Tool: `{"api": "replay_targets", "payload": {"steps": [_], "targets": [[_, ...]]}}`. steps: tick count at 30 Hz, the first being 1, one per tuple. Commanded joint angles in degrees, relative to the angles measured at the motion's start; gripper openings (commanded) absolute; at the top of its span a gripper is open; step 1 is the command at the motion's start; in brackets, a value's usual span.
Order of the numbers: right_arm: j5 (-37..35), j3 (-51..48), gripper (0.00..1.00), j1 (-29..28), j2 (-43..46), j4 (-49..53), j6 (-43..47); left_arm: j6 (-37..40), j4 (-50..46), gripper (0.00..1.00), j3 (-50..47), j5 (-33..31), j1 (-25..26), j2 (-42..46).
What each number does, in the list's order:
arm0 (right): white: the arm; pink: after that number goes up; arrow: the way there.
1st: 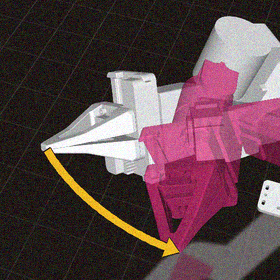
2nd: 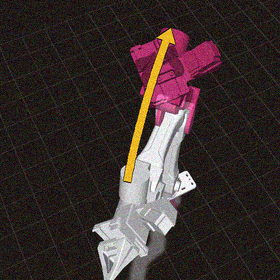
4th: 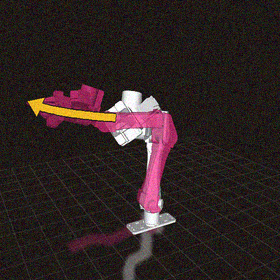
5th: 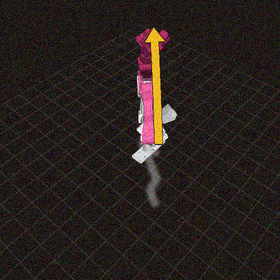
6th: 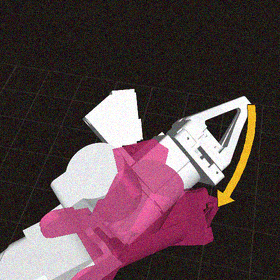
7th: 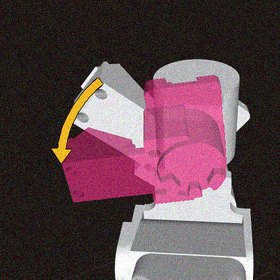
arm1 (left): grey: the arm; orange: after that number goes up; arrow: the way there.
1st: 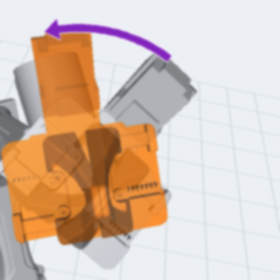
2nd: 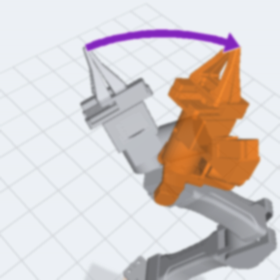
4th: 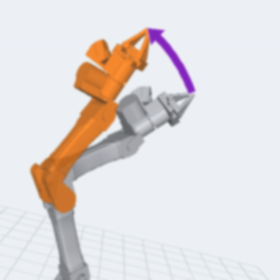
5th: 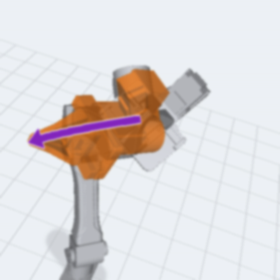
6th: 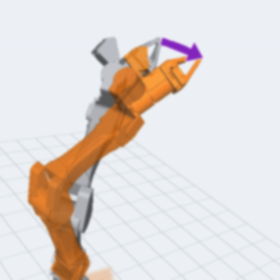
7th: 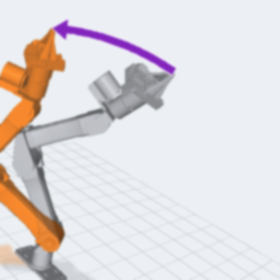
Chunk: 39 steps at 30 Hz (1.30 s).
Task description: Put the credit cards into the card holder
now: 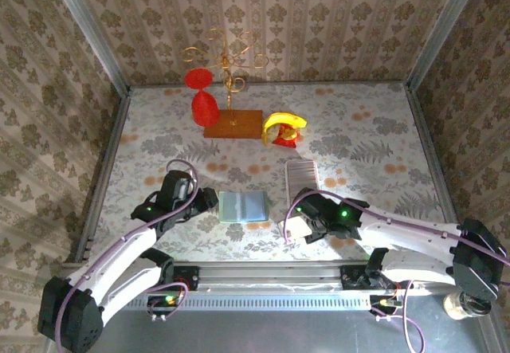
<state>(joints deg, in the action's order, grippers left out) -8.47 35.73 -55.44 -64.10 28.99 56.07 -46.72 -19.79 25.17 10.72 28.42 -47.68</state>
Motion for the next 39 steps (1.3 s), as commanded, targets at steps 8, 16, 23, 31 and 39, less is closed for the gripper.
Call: {"api": "replay_targets", "payload": {"steps": [8,16,23,31,39], "targets": [[-4.33,-1.14,0.7,-0.37,-2.99,-2.98,3.32,-0.92,1.33,0.35,-0.73,0.98,-0.34,-0.56],[-4.86,-0.35,0.55,-0.37,-1.71,-1.72,3.69,-1.09,1.3,0.34,-0.91,1.16,-0.37,-0.5],[-4.53,-0.21,0.42,-0.37,0.29,0.32,3.96,-1.1,1.47,0.32,-1.17,1.24,-0.3,-0.51],[-4.18,0.06,0.32,-0.37,0.46,1.5,3.95,-1.2,1.69,0.3,-1.35,1.35,-0.3,-0.57],[-4.6,0.4,0.25,-0.37,1.67,3.26,3.96,-1.18,1.74,0.29,-1.61,1.5,-0.28,-0.61]]}}
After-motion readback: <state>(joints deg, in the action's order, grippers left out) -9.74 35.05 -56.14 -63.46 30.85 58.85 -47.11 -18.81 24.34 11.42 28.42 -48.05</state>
